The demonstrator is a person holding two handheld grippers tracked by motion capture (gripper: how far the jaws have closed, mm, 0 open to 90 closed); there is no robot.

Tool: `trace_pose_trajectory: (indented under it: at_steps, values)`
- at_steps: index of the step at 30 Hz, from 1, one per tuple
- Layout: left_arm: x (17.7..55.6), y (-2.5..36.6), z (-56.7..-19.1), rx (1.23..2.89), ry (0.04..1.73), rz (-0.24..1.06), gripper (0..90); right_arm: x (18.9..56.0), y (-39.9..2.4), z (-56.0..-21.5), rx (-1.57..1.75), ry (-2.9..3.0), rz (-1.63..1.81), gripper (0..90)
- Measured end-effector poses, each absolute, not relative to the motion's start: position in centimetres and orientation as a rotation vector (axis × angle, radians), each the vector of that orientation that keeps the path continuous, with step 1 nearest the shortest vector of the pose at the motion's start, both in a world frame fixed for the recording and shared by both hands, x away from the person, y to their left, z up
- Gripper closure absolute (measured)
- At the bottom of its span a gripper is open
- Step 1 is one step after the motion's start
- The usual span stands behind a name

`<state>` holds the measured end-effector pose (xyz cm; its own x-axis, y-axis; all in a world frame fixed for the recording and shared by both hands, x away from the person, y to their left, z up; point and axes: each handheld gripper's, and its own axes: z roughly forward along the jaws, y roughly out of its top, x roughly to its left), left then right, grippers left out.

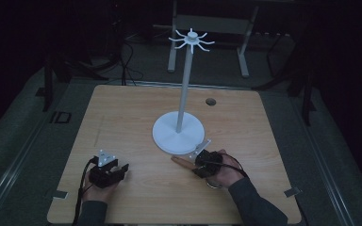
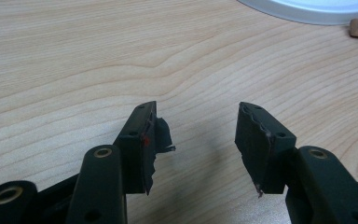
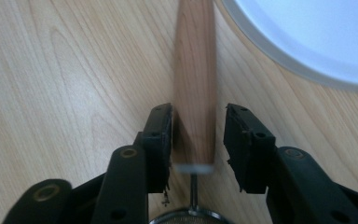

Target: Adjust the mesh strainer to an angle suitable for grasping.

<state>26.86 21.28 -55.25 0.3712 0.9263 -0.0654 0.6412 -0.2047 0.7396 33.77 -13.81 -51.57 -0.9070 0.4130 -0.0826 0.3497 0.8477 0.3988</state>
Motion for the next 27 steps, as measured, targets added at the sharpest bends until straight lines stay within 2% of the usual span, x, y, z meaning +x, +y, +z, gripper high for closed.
trace_pose_trajectory:
  at_steps: [15,27]
  values:
    - [26.9,21.4,-55.2,1.933,1.356,0.521,49.0,35.5,-10.0,-52.0,0.515,2.954,0.333,58.9]
    - [26.9,21.4,-55.3,1.938,1.361,0.517,49.1,36.4,-10.1,-51.9,0.579,3.020,0.286,67.8]
